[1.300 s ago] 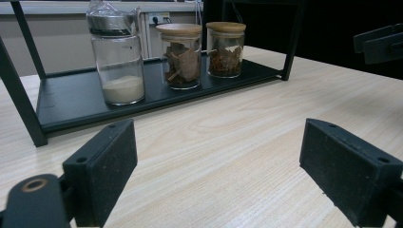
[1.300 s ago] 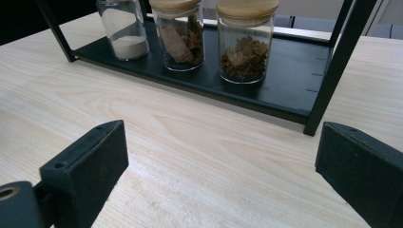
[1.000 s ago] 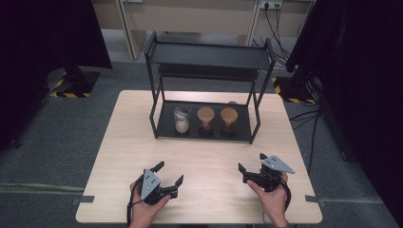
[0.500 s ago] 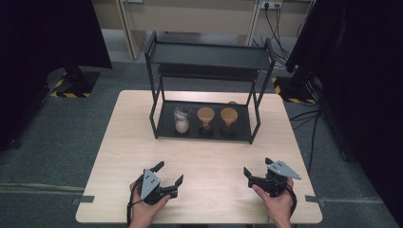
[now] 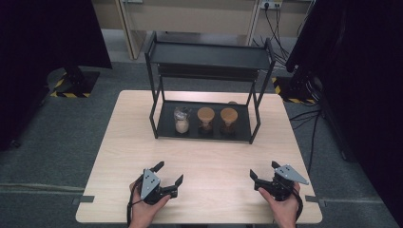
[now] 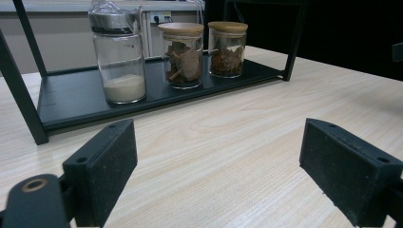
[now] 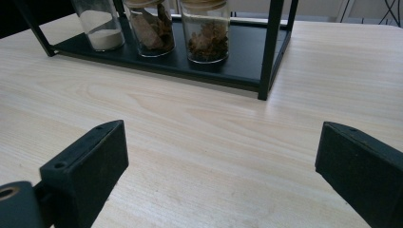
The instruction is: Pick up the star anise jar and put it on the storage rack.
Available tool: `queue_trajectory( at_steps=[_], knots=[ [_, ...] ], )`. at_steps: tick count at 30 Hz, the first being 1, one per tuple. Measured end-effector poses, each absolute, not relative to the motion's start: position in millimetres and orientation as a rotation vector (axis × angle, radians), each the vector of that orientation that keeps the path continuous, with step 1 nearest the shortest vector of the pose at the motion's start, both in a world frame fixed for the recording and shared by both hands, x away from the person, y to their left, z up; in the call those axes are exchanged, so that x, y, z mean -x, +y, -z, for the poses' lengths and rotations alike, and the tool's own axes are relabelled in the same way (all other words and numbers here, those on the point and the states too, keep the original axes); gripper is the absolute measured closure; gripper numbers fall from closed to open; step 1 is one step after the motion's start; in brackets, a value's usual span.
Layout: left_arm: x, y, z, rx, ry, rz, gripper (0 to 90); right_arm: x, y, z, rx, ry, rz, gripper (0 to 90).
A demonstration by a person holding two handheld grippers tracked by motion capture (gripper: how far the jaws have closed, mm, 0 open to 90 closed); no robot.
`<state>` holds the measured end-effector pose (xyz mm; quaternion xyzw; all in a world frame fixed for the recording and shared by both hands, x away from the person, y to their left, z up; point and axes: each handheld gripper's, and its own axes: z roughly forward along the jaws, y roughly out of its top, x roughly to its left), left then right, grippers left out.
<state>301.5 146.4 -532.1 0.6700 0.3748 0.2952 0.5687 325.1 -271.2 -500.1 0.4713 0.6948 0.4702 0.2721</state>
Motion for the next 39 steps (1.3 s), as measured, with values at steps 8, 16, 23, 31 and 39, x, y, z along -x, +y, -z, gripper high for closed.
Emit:
queue_trajectory(
  at_steps=[8,16,23,31,39],
  knots=[
    [-302,147,532,-1.577,0.881,-0.693,11.9,-323,-279,503,-1.288,1.846,-1.263,3.9],
    [-302,146,532,-1.573,0.882,-0.693,11.9,-322,-285,505,-1.308,1.816,-1.268,4.0],
    [-302,147,532,-1.573,0.882,-0.691,12.0,-322,-287,507,-1.315,1.807,-1.269,4.0],
    [-302,147,532,-1.577,0.880,-0.694,11.9,-322,-288,507,-1.316,1.797,-1.273,4.0],
    [-302,146,532,-1.575,0.880,-0.694,11.9,-321,-290,510,-1.322,1.797,-1.266,4.0]
  ],
)
